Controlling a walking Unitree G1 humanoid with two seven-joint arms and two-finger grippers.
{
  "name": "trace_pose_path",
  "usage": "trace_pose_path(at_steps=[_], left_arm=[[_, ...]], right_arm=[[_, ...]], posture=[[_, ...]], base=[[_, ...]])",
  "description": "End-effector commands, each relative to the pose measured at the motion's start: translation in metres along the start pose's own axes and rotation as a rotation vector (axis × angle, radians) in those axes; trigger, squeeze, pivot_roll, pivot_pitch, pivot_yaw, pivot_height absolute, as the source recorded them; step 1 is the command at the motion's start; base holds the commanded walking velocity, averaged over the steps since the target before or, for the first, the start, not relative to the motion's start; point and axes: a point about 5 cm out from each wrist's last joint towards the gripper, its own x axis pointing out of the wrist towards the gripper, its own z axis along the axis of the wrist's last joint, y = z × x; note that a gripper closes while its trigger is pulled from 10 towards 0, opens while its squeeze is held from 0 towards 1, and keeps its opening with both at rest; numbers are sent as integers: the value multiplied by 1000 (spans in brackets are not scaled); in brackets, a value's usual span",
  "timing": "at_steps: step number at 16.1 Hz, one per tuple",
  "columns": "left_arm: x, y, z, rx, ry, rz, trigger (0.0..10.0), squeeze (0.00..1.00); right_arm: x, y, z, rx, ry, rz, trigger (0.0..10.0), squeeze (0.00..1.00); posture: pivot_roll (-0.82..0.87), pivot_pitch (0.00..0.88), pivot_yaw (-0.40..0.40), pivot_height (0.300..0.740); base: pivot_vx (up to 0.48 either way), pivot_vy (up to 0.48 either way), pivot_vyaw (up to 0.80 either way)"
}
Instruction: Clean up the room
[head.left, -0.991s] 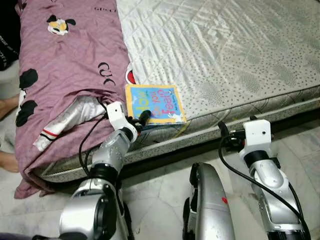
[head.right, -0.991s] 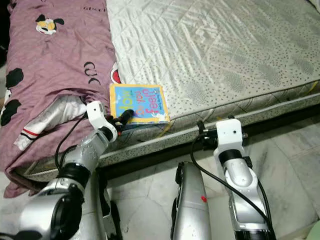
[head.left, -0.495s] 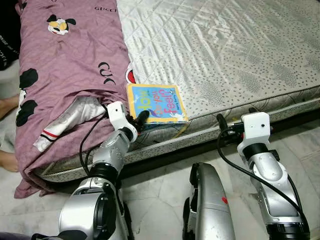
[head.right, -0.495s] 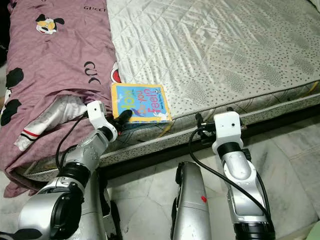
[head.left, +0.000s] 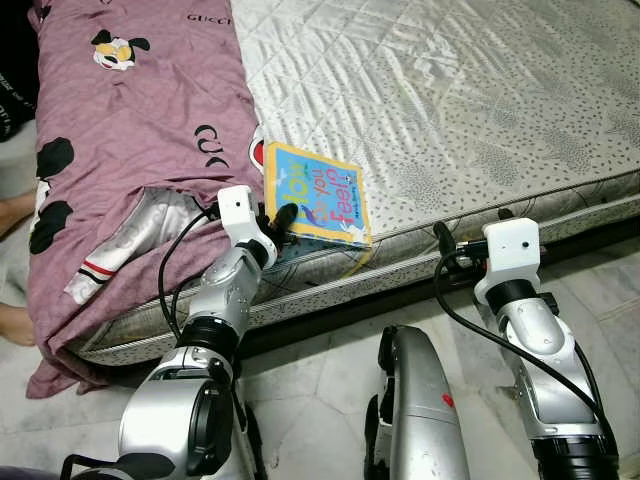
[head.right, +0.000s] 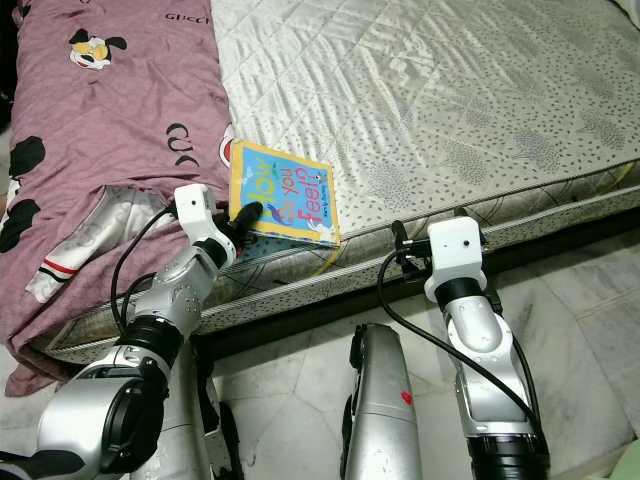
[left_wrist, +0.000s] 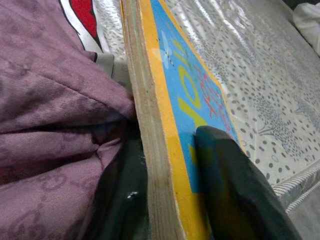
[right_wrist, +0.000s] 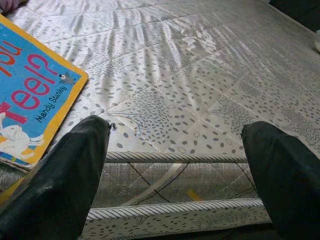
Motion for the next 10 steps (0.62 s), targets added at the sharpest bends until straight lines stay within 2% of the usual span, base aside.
trace_pose_path(at_steps=[1, 4, 8, 10], left_arm=[[0, 5, 4, 45, -4, 30, 0, 0], [-1, 11, 5, 101, -1, 93, 0, 0], [-2, 18, 18, 224, -39, 191, 0, 0], [-3, 18, 28, 369, -69, 210, 0, 0]], right_arm=[[-2, -4, -4, -8, 12, 0, 10000, 0], [0, -7, -4, -15, 8, -4, 10000, 0], [3, -11, -3, -25, 1, -12, 10000, 0], [3, -13, -3, -28, -1, -15, 10000, 0]], posture=[[-206, 176, -10, 543], [-204, 167, -9, 543], [-203, 168, -9, 543], [-202, 170, -8, 543]], base=[[0, 0, 0], [0, 0, 0], [0, 0, 0], [0, 0, 0]])
